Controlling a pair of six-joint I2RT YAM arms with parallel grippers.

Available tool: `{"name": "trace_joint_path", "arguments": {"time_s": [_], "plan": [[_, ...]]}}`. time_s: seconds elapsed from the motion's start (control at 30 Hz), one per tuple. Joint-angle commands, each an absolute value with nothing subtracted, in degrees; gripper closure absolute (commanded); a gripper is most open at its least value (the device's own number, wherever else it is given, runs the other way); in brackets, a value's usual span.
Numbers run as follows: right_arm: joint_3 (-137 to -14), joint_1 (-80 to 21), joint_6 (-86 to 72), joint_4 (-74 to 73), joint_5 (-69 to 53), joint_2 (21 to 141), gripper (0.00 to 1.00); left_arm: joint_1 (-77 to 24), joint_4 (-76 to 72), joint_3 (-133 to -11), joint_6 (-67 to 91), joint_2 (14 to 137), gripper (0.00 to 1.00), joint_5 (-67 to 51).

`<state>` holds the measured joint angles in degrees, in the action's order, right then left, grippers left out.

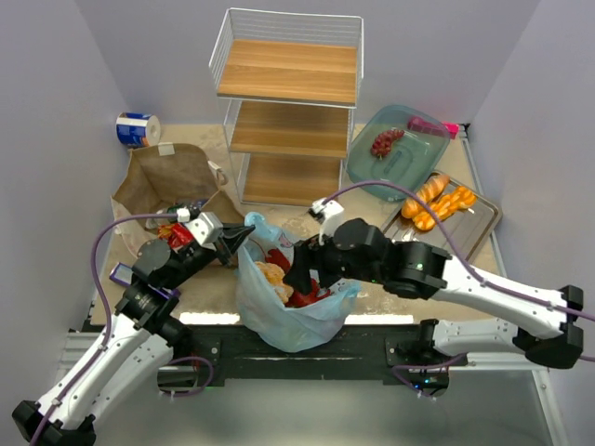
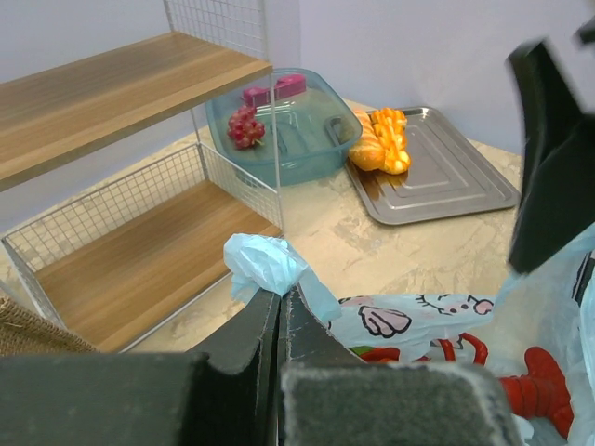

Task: Place the mixed food into the grocery bags and tie them

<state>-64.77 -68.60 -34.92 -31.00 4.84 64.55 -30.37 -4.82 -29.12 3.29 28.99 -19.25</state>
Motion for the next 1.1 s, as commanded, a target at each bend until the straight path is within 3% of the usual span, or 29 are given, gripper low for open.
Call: {"name": "trace_joint_path", "arguments": {"time_s": [0.0, 0.27, 0.53, 0.8, 1.07], "plan": [[-70.4, -68.6, -47.2, -50.4, 15.1, 61.1, 0.20, -30.0, -5.4, -30.7, 1.7, 29.5, 1.00, -17.5], [-67.2, -68.6, -65.2, -68.6, 18.3, 55.8, 0.15, -30.0, -5.2, -30.8, 1.6, 30.3, 1.00, -17.8], [-55.4, -68.6, -70.8, -60.4, 19.3, 49.9, 0.14, -30.0, -5.4, -30.8, 1.8, 30.3, 1.00, -19.0], [-53.7, -68.6, -71.5, -62.6, 25.7, 50.9, 0.16, -29.9, -5.4, -30.7, 1.8, 29.8, 1.00, -18.7], [-61.0, -68.6, -70.6, -67.3, 31.9, 49.3, 0.14, -29.9, -5.5, -30.7, 1.9, 30.1, 1.00, -19.4]]}}
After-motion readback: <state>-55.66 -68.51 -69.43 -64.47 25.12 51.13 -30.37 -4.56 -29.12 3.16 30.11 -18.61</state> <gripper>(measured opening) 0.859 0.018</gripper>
